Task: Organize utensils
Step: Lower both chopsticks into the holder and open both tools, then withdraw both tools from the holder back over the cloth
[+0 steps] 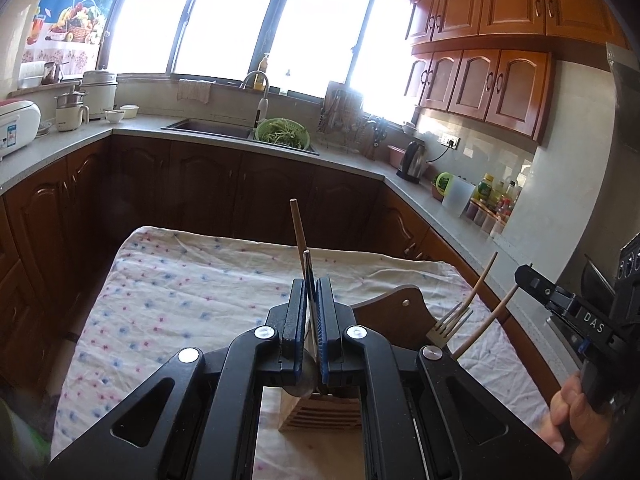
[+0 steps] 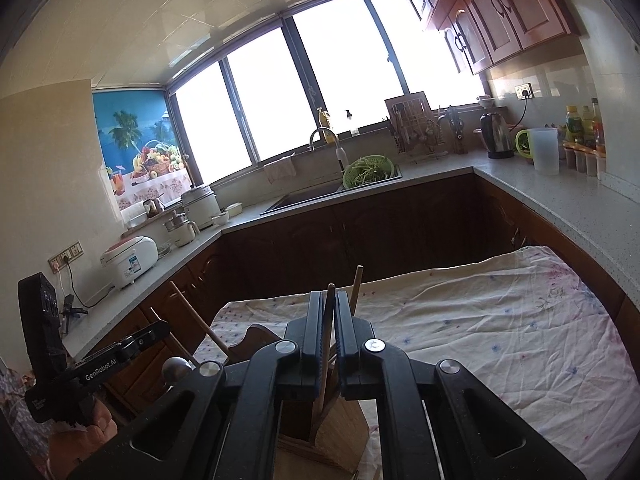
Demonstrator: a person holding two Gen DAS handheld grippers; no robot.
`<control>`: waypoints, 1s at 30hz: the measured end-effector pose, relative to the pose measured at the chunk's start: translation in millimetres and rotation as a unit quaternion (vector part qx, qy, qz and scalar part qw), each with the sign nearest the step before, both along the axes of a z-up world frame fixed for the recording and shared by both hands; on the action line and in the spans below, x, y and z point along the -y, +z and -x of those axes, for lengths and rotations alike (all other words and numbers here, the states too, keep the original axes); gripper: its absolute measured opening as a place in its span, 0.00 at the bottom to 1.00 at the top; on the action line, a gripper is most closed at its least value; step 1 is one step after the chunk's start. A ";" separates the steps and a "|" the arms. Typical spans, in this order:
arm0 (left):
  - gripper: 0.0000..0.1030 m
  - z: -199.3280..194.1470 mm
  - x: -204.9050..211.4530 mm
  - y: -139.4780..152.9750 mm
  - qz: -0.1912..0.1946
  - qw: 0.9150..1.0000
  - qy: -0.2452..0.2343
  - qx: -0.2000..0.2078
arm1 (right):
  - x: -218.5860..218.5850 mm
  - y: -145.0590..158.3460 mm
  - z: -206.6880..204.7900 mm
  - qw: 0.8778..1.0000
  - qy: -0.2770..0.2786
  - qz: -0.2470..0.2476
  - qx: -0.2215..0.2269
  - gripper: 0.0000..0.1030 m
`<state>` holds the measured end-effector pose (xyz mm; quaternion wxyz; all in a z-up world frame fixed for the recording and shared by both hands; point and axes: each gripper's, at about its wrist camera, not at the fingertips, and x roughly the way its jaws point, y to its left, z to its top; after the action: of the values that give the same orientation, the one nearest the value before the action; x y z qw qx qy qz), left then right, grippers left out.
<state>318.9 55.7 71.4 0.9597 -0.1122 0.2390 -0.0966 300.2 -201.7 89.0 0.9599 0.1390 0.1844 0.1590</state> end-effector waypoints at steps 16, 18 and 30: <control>0.49 9.3 3.4 4.5 -0.017 1.000 0.014 0.004 | -0.2 -4.2 -2.4 1.000 0.002 0.005 -0.011 0.08; 0.51 11.2 2.6 6.5 -0.014 1.000 0.012 0.006 | 1.1 -4.9 -3.3 1.000 0.003 0.002 -0.014 0.10; 0.61 29.6 -1.2 9.9 -0.008 1.000 0.017 0.007 | 11.1 -5.1 3.9 1.000 0.005 -0.019 -0.019 0.42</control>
<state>289.3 56.9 81.3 0.9637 -0.1075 0.2312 -0.0794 296.3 -212.9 84.0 0.9525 0.1596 0.1998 0.1651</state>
